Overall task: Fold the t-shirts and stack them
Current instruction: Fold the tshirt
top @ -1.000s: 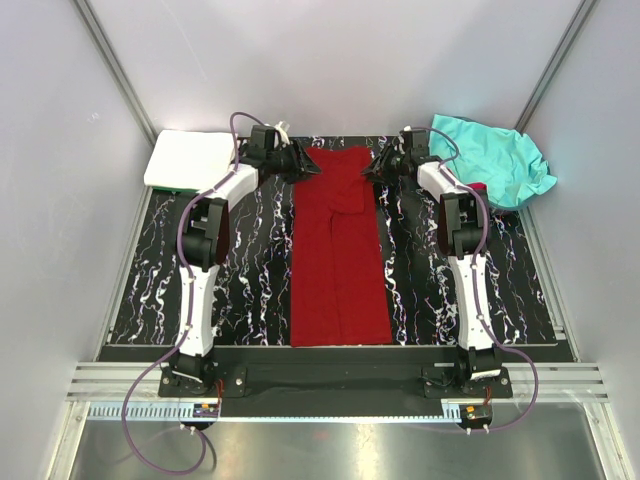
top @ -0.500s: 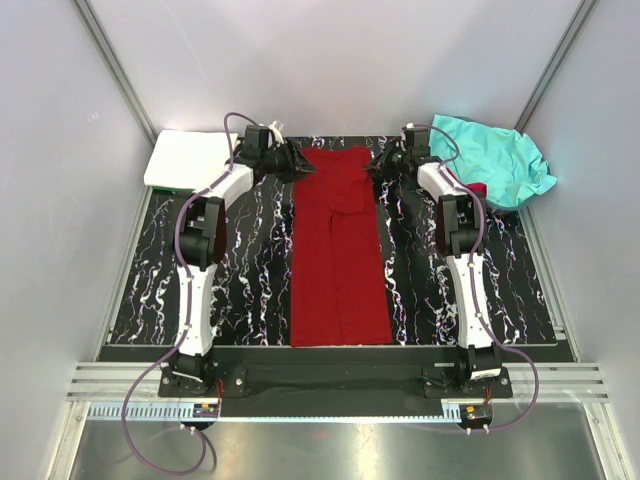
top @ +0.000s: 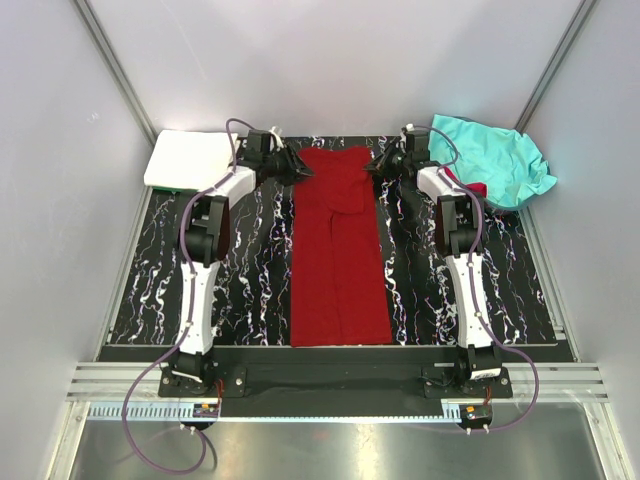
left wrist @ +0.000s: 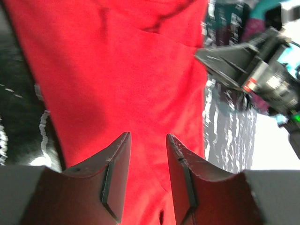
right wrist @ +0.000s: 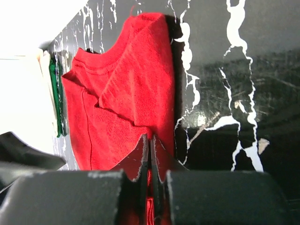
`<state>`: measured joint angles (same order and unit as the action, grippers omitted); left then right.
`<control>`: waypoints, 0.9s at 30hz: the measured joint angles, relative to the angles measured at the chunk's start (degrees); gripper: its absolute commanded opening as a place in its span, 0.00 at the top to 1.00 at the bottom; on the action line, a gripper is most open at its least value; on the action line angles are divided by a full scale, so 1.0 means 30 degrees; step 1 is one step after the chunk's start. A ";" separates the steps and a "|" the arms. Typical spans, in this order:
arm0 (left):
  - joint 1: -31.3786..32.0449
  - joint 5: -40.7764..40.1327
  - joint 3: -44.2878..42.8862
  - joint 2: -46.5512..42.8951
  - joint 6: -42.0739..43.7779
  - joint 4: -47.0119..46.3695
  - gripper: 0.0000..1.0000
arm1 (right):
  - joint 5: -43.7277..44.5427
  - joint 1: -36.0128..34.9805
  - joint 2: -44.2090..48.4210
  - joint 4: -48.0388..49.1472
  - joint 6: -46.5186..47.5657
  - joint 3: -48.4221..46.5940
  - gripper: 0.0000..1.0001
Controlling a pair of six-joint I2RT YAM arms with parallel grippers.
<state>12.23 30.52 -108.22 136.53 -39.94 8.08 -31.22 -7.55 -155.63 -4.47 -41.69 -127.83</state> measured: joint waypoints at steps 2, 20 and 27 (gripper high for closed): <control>-0.0109 -0.0262 -0.0430 0.0670 -0.0357 0.0058 0.59 | -0.0015 0.0022 0.0000 0.0044 0.0124 -0.0036 1.00; -0.1319 -0.0102 -0.5268 0.4911 -0.3701 -0.0437 0.51 | 0.0029 0.0168 -0.1588 -0.0991 0.0321 -0.3053 0.78; -0.1319 0.0117 -0.4634 0.4218 -0.3322 -0.0299 0.39 | 0.0182 0.0474 -0.2193 -0.2477 0.0619 -0.5610 0.43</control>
<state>8.27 30.87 -122.13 149.18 -49.91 7.18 -30.68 -6.13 -162.21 -11.90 -39.83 -144.66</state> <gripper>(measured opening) 0.577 0.463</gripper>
